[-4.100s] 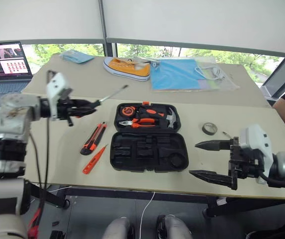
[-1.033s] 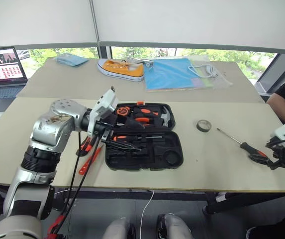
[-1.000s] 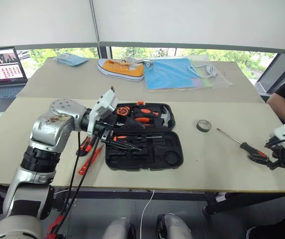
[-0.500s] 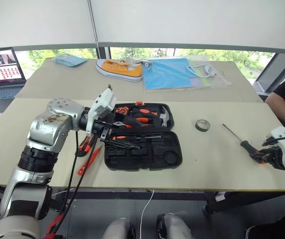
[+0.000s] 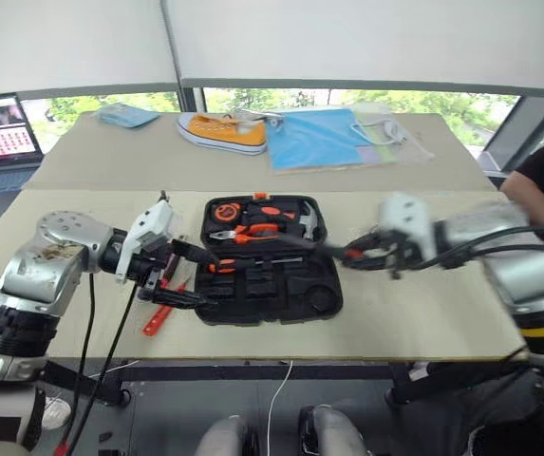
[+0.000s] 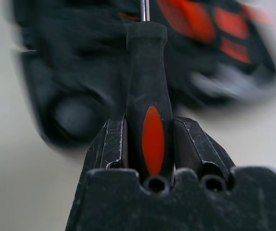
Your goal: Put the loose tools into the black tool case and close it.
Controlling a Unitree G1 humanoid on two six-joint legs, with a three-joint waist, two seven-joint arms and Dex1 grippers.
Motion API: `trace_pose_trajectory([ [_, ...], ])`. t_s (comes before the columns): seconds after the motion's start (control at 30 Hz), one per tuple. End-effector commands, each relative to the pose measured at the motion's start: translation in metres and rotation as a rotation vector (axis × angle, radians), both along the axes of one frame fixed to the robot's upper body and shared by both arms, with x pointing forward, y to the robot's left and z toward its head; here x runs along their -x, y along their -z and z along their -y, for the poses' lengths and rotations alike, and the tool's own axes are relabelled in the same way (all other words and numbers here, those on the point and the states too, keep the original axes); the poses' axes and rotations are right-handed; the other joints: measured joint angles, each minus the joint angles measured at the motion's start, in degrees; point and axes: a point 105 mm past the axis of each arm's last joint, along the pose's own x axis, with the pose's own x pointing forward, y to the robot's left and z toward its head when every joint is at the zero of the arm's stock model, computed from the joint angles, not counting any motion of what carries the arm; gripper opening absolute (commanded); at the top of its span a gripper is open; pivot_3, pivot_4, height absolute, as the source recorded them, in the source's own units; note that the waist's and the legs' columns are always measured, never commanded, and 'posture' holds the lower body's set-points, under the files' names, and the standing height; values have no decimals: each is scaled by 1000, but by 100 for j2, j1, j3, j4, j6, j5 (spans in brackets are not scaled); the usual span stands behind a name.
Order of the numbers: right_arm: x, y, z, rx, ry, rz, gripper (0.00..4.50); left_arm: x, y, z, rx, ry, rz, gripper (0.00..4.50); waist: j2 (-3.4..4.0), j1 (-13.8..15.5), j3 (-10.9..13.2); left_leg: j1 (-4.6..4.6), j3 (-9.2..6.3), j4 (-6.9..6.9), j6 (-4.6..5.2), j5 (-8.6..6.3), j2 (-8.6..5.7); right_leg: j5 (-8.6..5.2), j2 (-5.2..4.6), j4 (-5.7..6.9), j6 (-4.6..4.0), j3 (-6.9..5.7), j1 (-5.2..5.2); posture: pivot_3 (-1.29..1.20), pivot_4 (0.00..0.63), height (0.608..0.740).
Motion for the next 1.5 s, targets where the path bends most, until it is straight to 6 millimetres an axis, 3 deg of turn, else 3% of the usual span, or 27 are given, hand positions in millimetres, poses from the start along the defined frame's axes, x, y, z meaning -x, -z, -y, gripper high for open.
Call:
trace_pose_trajectory([
  [0.03,-17,-5,-9,71,-31,104,1002,3,-13,-2,6,-15,73,4500,0,29,0,-14,-2,5,2,0,-9,8,-8,-3,-12,-2,-4,0,150,718],
  [0.23,-31,4,-18,138,-73,152,1002,3,-16,-1,19,-40,94,4500,-1,-11,0,-58,-2,6,4,0,-25,30,-22,-28,-23,-34,0,0,150,718],
  [0.53,-31,7,-20,155,-95,147,1002,-3,-18,3,32,-48,113,4500,-1,-93,0,-48,-10,2,-3,4,2,-4,-3,-25,-5,-70,10,0,150,718],
  [0.6,-31,7,-21,150,-89,141,2005,-4,-19,5,36,-45,119,4500,-2,-104,1,-43,-10,2,-10,8,4,-5,-3,-21,-4,-69,11,0,150,718],
  [0.83,-22,-19,-45,-100,-24,22,4338,-6,-20,7,40,-41,126,4500,-2,-146,0,-29,-11,4,-16,12,11,-1,-5,-8,-11,-65,17,0,150,718],
  [0.93,-22,-21,-47,-134,3,1,4458,-6,-20,7,39,-41,127,4500,-1,-145,1,-28,-11,3,-16,12,11,6,-4,-6,-24,-66,17,0,150,718],
  [1.1,-28,-16,-50,-177,48,-32,3081,-8,-20,6,38,-45,130,4500,-1,-142,1,-30,-11,3,-16,12,7,4,-7,-8,-20,-65,17,0,150,718],
  [1.37,-28,24,-59,-110,47,-72,282,-11,-19,5,37,-60,134,4500,-1,-145,0,-29,-10,2,-16,12,8,3,-3,-7,-19,-66,16,0,150,718],
  [1.4,-26,31,-60,-83,40,-78,34,-11,-19,5,37,-61,134,4500,-1,-146,0,-29,-10,2,-16,12,8,2,-3,-8,-18,-66,16,0,150,718],
  [1.5,-25,60,-51,68,18,-49,34,-12,-18,5,37,-65,135,4500,-2,-153,0,-25,-8,2,-16,12,7,0,-3,-7,-14,-63,17,0,150,718],
])
